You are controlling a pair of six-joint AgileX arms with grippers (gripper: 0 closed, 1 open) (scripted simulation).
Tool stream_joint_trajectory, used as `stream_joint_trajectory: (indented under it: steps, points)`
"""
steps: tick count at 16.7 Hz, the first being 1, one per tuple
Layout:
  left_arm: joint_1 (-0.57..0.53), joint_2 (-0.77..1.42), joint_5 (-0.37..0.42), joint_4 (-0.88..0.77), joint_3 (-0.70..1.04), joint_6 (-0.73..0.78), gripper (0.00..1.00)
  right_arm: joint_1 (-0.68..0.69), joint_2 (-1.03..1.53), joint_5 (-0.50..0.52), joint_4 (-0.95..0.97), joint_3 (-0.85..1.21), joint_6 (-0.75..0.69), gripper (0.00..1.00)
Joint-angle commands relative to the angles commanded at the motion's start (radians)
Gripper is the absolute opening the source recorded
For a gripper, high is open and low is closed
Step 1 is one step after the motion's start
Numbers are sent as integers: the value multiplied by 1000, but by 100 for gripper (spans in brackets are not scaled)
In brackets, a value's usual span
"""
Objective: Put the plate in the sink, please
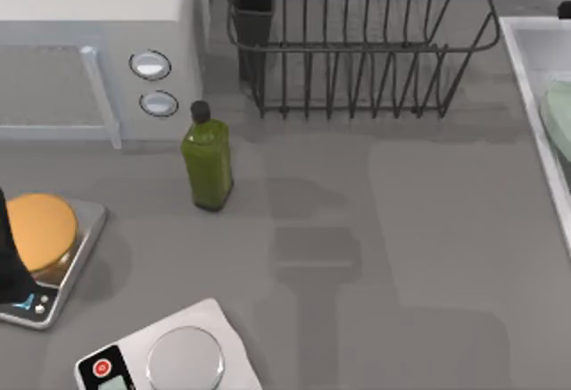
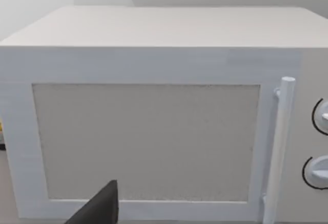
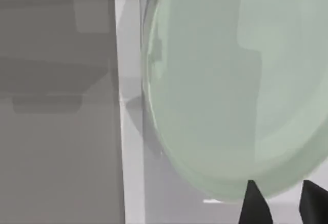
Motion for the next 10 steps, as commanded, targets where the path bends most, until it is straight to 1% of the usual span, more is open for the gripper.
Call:
stream_joint_trajectory:
  steps: [7,8,10]
  points:
    - [0,0,0,0,0,0,100,0,0,0,0,0,0,98]
    - [0,0,0,0,0,0,100,0,0,0,0,0,0,100]
    - [0,0,0,0,0,0,100,0,0,0,0,0,0,100]
